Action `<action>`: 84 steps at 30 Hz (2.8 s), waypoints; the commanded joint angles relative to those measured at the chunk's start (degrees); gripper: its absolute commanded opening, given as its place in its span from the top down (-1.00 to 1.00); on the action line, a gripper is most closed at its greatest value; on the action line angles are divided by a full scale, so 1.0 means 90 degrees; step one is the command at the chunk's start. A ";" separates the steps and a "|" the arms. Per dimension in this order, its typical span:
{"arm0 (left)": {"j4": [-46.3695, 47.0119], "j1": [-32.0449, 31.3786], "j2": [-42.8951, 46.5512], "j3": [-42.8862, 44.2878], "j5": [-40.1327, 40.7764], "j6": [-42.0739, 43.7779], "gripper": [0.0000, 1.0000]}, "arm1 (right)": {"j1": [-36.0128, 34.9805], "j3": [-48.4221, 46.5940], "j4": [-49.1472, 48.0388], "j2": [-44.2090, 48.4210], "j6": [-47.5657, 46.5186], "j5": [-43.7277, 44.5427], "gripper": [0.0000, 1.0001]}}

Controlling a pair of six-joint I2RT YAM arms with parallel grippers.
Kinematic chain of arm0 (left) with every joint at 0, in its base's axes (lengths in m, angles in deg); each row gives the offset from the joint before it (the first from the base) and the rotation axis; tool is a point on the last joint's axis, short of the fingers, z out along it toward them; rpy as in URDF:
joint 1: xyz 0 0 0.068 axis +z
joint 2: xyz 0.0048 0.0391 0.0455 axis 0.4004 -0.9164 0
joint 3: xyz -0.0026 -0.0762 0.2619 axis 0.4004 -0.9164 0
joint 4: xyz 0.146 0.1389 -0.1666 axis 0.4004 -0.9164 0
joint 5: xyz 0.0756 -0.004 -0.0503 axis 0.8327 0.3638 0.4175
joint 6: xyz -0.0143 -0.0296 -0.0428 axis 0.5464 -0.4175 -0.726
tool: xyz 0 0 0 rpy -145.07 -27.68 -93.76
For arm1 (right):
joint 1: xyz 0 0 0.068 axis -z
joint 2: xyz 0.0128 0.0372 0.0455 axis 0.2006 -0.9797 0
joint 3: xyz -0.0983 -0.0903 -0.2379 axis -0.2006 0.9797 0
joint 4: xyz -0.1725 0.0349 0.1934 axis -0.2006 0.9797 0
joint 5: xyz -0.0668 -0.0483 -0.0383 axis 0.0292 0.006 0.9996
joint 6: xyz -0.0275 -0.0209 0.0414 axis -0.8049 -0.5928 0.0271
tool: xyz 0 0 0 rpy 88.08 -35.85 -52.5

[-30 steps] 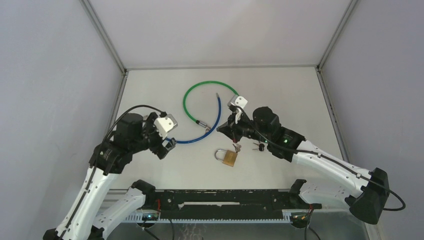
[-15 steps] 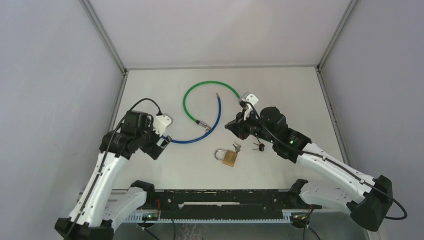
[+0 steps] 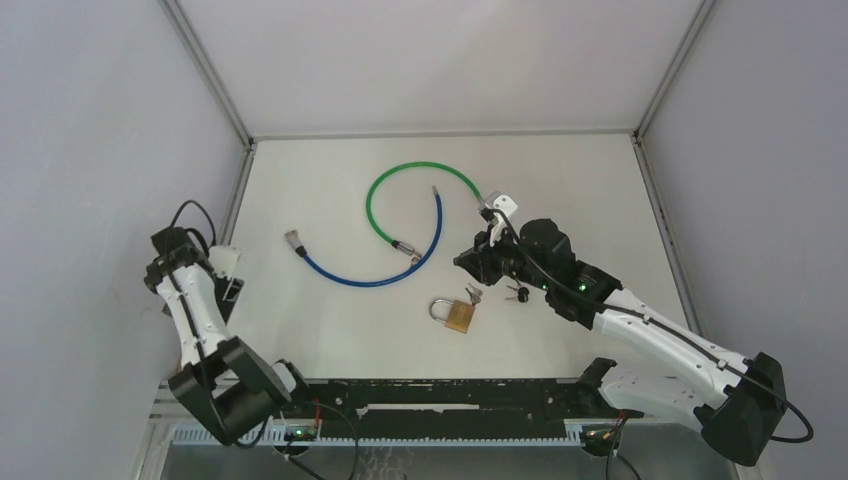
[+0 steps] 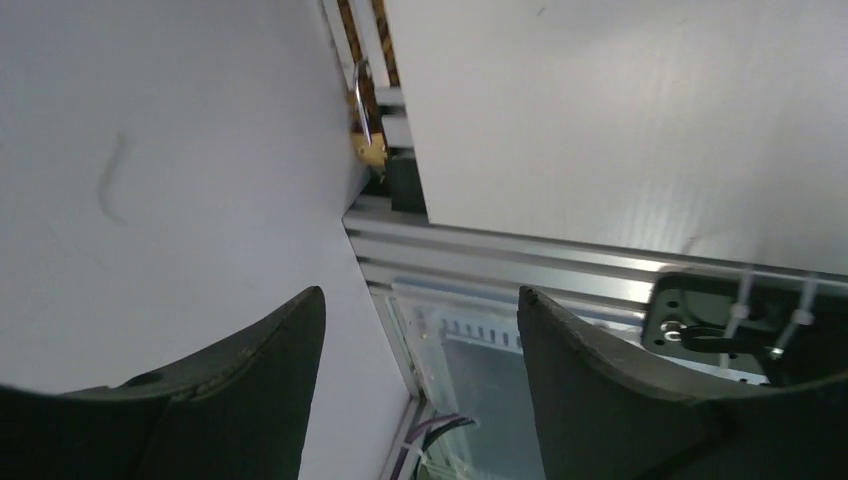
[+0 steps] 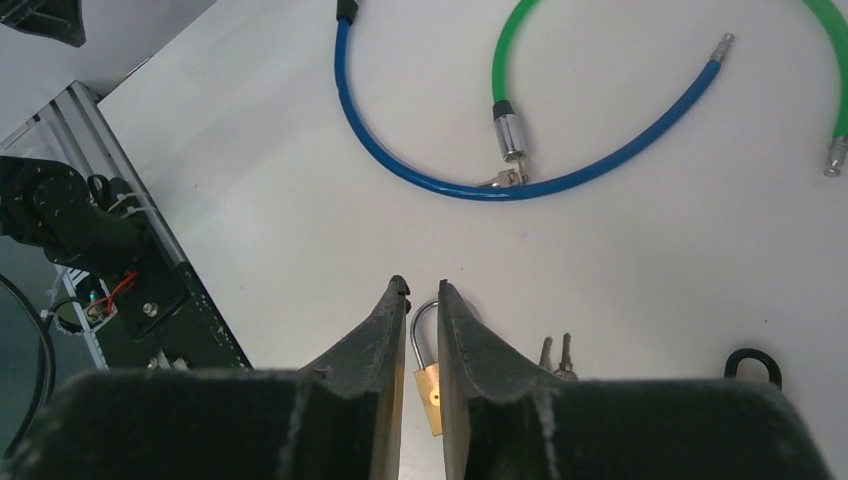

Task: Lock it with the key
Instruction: Pick up the lock from the corner of the board.

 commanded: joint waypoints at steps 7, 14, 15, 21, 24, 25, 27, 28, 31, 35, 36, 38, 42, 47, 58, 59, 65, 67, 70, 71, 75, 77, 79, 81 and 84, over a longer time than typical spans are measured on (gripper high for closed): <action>0.2771 0.1566 -0.1497 -0.1105 0.0968 0.2142 -0.25 | -0.0208 -0.0038 -0.0427 0.0079 -0.0033 -0.0061 0.53; 0.3280 0.1777 -0.2526 -0.0576 0.0741 0.2576 -0.09 | -0.0480 -0.0335 -0.0261 -0.0161 -0.0323 0.0124 0.52; 0.3228 0.1776 -0.2668 -0.0511 0.0683 0.2530 -0.05 | -0.0501 -0.0363 -0.0265 -0.0185 -0.0339 0.0133 0.53; 0.2877 0.1785 -0.3473 -0.0049 0.0460 0.1532 0.25 | -0.0653 -0.0616 -0.0155 -0.0479 -0.0527 0.0141 0.53; 0.3050 0.1832 -0.3777 0.0090 0.0612 0.1340 0.27 | -0.0725 -0.0707 -0.0074 -0.0539 -0.0662 0.0127 0.51; 0.3036 0.1837 -0.3850 0.0105 0.0620 0.1314 0.27 | -0.0743 -0.0740 -0.0026 -0.0549 -0.0699 0.0155 0.52; 0.2927 0.1837 -0.3878 0.0055 0.0518 0.1327 0.25 | -0.0759 -0.0774 0.0055 -0.0541 -0.0763 0.0192 0.52; 0.2978 0.1838 -0.3877 0.0008 0.0487 0.1316 0.25 | -0.0769 -0.0775 0.0078 -0.0530 -0.0793 0.0186 0.52; 0.3212 0.1856 -0.3993 -0.0078 0.0549 0.1294 0.31 | -0.0805 -0.0775 0.0086 -0.0474 -0.0851 0.0120 0.52; 0.3432 0.1915 -0.4206 -0.0016 0.0663 0.1271 0.39 | -0.0847 -0.0775 0.0101 -0.0359 -0.0921 0.0068 0.51; 0.3546 0.1916 -0.4229 -0.0040 0.0721 0.1291 0.41 | -0.0856 -0.0775 0.0125 -0.0330 -0.0925 0.0067 0.50; 0.3641 0.1925 -0.4246 -0.0099 0.0749 0.1400 0.44 | -0.0866 -0.0775 0.0160 -0.0276 -0.0924 0.0083 0.50; 0.3466 0.1931 -0.4353 -0.0135 0.0674 0.1366 0.43 | -0.0879 -0.0775 0.0211 -0.0199 -0.0926 0.0105 0.49; 0.2921 0.2061 -0.4554 0.0075 0.0311 0.1121 0.39 | -0.0894 -0.0775 0.0214 -0.0148 -0.1066 0.0102 0.48; 0.2609 0.2108 -0.4844 0.0017 -0.0052 0.0874 0.81 | -0.0902 -0.0773 0.0232 0.0136 -0.1252 0.0170 0.45; 0.2609 0.2111 -0.4804 -0.0007 -0.0072 0.0875 0.95 | -0.0904 -0.0775 0.0231 0.0160 -0.1267 0.0189 0.45; 0.2664 0.2111 -0.4268 0.0213 -0.0221 0.0581 1.00 | -0.0899 -0.0775 0.0229 0.0270 -0.1304 0.0232 0.43; 0.2784 0.2111 -0.3991 0.0301 -0.0240 0.0415 1.00 | -0.0899 -0.0775 0.0231 0.0302 -0.1316 0.0223 0.44; 0.2943 0.2109 -0.3544 0.0408 -0.0305 0.0220 1.00 | -0.0901 -0.0775 0.0213 0.0343 -0.1309 0.0218 0.43; 0.2980 0.2110 -0.3415 0.0444 -0.0334 0.0155 1.00 | -0.0905 -0.0775 0.0217 0.0357 -0.1311 0.0209 0.43; 0.2894 0.2111 -0.2985 0.0528 -0.0543 0.0024 1.00 | -0.0903 -0.0775 0.0214 0.0404 -0.1323 0.0198 0.42; 0.2846 0.2107 -0.2878 0.0505 -0.0602 0.0015 1.00 | -0.0905 -0.0775 0.0212 0.0447 -0.1339 0.0208 0.42; 0.2860 0.2098 -0.2768 0.0449 -0.0627 0.0025 1.00 | -0.0902 -0.0775 0.0205 0.0495 -0.1348 0.0195 0.42; 0.2877 0.2094 -0.2647 0.0411 -0.0690 0.0034 1.00 | -0.0897 -0.0775 0.0200 0.0523 -0.1346 0.0175 0.41; 0.2670 0.1975 -0.2315 0.0390 -0.1035 -0.0017 1.00 | -0.0904 -0.0775 0.0173 0.0553 -0.1355 0.0145 0.41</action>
